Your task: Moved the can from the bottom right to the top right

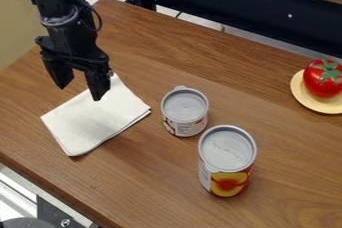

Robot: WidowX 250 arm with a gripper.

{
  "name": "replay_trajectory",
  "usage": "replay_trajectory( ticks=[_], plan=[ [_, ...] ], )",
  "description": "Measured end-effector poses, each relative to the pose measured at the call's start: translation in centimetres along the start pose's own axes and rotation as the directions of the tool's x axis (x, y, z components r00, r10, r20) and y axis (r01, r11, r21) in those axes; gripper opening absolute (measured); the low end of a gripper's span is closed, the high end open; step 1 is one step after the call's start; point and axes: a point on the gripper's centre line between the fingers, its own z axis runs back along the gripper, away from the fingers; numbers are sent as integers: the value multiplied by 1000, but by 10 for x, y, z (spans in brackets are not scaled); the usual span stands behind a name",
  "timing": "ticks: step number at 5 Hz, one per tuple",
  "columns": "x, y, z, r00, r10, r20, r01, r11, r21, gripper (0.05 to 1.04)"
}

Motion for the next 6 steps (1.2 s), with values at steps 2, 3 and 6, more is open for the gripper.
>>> replay_trajectory(
  ticks=[2, 3, 6],
  plan=[
    [-13, -18, -3, 1000, -24, -14, 24, 999, -26, 997],
    [-21, -35, 13, 999, -52, -13, 51, 996, -72, 997],
    [-51, -121, 10, 999, -24, 22, 27, 990, -142, 997]
  ],
)
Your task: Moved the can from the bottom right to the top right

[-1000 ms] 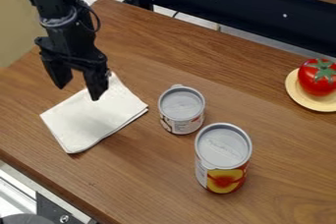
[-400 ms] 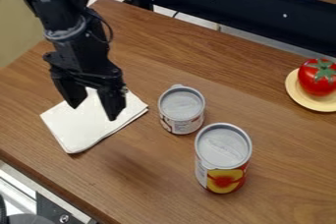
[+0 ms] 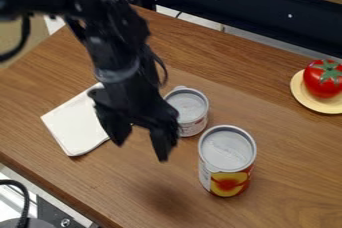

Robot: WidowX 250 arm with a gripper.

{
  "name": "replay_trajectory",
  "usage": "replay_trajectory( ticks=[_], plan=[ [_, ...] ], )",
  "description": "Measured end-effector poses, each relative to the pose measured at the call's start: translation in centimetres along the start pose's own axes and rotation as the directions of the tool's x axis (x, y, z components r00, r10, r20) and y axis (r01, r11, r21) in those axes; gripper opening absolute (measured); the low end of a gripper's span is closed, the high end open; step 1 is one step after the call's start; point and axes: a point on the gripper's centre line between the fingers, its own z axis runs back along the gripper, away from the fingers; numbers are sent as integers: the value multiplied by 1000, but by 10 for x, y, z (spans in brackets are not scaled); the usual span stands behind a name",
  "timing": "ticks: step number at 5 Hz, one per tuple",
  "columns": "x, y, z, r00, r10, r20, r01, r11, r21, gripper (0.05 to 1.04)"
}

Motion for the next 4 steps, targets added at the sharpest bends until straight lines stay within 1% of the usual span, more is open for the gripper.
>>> replay_trajectory(
  ticks=[1, 2, 3, 4],
  plan=[
    [-1, -21, -8, 1000, -12, -15, 12, 1000, -10, 997],
    [-4, -42, -19, 999, 2, -45, -4, 1000, -24, 997],
    [-3, -58, -23, 999, 9, -32, -9, 1000, -11, 997],
    [-6, -69, -24, 1000, -2, -25, 1, 1000, -24, 997]
  ],
)
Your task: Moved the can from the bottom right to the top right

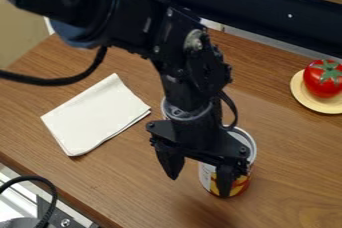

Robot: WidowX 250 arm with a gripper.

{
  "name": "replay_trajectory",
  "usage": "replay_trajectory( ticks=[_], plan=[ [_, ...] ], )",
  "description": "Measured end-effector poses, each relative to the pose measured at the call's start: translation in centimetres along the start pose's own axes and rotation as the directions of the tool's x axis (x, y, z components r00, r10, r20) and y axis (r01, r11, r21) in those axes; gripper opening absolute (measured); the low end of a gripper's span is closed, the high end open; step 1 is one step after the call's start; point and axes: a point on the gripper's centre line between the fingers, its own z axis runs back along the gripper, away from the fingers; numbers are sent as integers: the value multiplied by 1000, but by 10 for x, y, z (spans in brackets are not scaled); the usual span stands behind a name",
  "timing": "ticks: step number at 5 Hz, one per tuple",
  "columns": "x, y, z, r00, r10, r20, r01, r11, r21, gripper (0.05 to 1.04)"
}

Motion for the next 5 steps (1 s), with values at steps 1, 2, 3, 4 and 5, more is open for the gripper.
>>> replay_trajectory(
  ticks=[1, 2, 3, 4, 5],
  plan=[
    [-3, -6, -7, 1000, 24, -9, -24, 1000, 12, 997],
    [4, -14, -14, 999, 36, 16, -37, 999, 31, 997],
    [18, -8, -21, 997, 72, 36, -74, 995, 62, 997],
    [24, -4, -24, 992, 97, 75, -103, 991, 86, 997],
    [39, -2, -21, 990, 104, 96, -112, 990, 82, 997]
  ],
)
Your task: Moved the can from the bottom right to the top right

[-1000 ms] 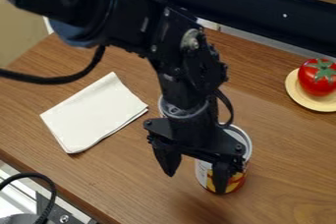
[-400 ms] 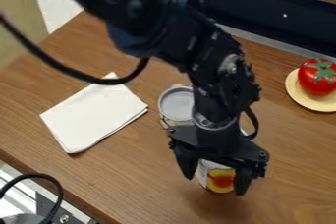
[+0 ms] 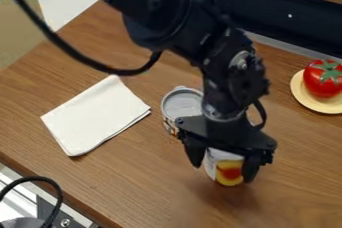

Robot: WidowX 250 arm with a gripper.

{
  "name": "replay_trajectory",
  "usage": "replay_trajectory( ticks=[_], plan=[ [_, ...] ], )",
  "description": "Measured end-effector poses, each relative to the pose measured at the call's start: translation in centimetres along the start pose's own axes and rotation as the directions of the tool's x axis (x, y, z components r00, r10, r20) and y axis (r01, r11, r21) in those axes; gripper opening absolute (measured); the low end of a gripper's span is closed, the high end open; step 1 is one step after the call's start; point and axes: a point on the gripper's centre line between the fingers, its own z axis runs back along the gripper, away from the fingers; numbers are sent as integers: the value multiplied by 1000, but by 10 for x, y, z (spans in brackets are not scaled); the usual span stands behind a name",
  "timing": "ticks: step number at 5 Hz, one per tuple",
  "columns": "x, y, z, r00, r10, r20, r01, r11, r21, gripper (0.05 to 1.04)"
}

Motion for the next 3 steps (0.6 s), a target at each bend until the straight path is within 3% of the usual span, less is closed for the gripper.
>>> replay_trajectory(
  ticks=[3],
  plan=[
    [46, -5, -8, 996, 64, 57, -63, 998, -3, 997]
  ],
)
